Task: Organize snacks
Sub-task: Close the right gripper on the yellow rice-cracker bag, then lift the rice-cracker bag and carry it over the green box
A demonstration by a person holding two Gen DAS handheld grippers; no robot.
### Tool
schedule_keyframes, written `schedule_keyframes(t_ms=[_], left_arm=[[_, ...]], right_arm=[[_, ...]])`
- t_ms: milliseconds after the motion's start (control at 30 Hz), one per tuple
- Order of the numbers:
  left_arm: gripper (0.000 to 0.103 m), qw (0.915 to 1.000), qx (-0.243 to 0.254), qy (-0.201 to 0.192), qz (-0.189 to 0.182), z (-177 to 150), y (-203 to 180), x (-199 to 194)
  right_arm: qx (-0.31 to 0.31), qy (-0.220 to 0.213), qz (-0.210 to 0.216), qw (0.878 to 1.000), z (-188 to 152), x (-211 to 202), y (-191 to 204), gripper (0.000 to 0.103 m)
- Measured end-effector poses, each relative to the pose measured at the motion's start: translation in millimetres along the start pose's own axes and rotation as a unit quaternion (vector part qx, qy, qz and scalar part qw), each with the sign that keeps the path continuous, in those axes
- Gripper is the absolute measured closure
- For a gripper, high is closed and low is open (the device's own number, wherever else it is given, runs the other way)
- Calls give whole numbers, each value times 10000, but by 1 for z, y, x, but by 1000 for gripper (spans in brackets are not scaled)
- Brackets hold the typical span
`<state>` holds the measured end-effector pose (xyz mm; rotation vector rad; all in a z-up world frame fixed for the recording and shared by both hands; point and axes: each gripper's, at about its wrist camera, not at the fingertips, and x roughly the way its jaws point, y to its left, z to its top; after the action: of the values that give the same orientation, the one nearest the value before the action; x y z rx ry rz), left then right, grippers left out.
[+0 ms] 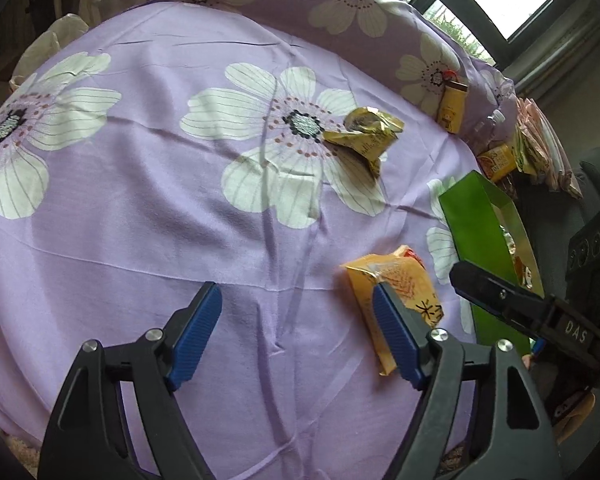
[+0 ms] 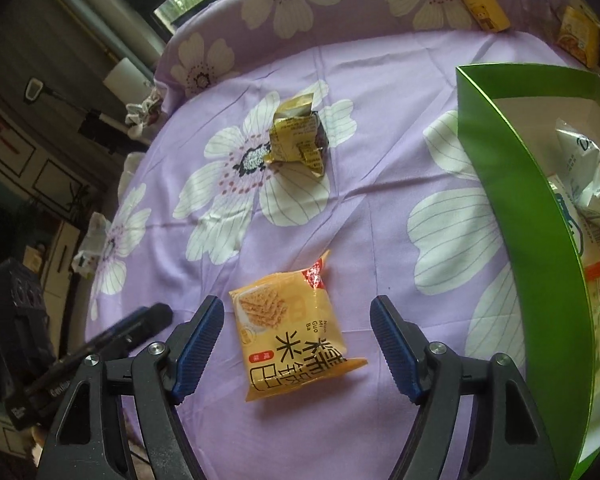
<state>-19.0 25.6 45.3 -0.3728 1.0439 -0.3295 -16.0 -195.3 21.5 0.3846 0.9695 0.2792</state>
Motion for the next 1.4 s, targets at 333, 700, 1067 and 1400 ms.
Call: schedule_keyframes(t_ms=[333,700,1067,1400], left_arm=[[51,9966,312,584,-499,-18,-42,35],[66,9959,691,370,-441,-16,-74,36],[66,9836,1547,-350,-863,2,-161,16],[69,9717,2040,-355,-1136,5,-228,41]], right_arm=[[340,337,312,9984,0,19,-13,49],[188,543,451,9973,-4,27,-11,58],[270,-886,400,9949,15,-67,-33,58],[795,-1570,171,9842,26,-115,-87,58]])
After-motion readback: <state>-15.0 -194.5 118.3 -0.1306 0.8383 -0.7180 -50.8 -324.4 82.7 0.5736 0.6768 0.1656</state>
